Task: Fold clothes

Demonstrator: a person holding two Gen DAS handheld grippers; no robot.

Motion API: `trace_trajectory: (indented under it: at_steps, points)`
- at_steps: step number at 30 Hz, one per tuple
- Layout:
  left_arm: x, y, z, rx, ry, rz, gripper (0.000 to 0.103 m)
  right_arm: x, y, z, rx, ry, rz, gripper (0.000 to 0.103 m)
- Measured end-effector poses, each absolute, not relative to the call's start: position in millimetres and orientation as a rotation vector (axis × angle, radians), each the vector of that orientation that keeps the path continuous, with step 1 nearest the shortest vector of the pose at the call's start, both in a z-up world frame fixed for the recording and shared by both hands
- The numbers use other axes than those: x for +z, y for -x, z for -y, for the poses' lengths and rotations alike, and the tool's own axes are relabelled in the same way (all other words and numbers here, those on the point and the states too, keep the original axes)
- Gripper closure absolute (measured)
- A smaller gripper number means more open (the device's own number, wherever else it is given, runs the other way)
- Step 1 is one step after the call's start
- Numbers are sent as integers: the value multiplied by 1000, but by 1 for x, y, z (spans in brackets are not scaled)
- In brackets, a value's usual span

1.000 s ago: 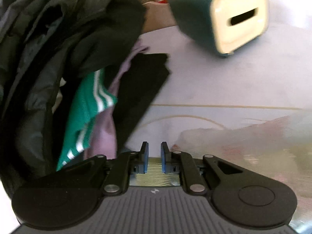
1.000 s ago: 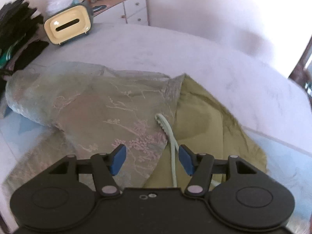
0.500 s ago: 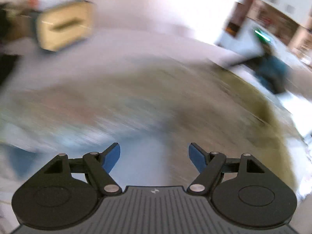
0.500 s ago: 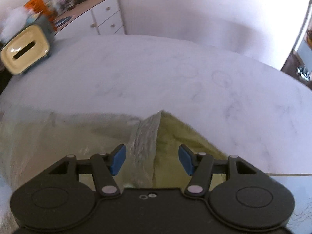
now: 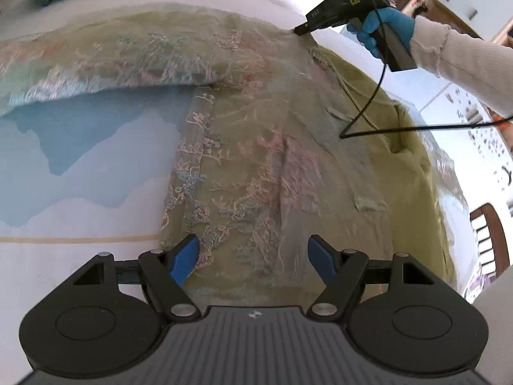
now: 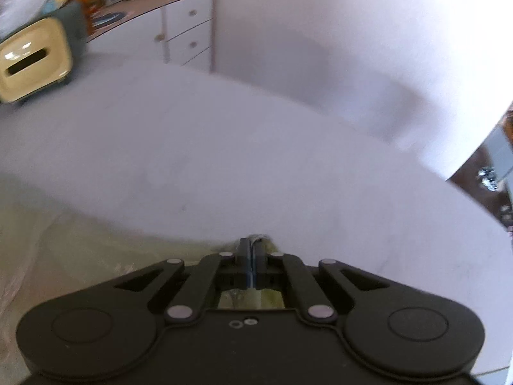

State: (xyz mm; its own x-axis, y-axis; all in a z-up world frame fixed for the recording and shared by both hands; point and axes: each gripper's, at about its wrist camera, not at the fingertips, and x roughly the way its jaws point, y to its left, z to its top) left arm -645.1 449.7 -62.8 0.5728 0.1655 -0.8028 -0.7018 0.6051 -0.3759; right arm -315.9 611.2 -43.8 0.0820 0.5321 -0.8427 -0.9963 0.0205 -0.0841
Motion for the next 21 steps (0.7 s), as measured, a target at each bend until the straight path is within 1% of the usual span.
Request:
trace_trajectory:
  at_steps: [1, 4, 9, 15, 21]
  points:
    - [-64, 642, -447, 575, 755, -800, 29, -44, 315, -615, 1355, 825, -720, 0]
    - [-64, 635, -444, 593, 718, -810, 29, -41, 318, -606, 1364, 843, -710, 0]
    - [-60, 629, -442, 584, 673, -833, 29, -11, 308, -562, 1426, 869, -718, 0]
    - [-42, 614, -438, 494, 591, -816, 29, 28, 275, -474, 1430, 865, -708, 0]
    - [-51, 589, -425, 394, 570, -862, 29, 39, 235, -388, 1335, 891, -771, 0]
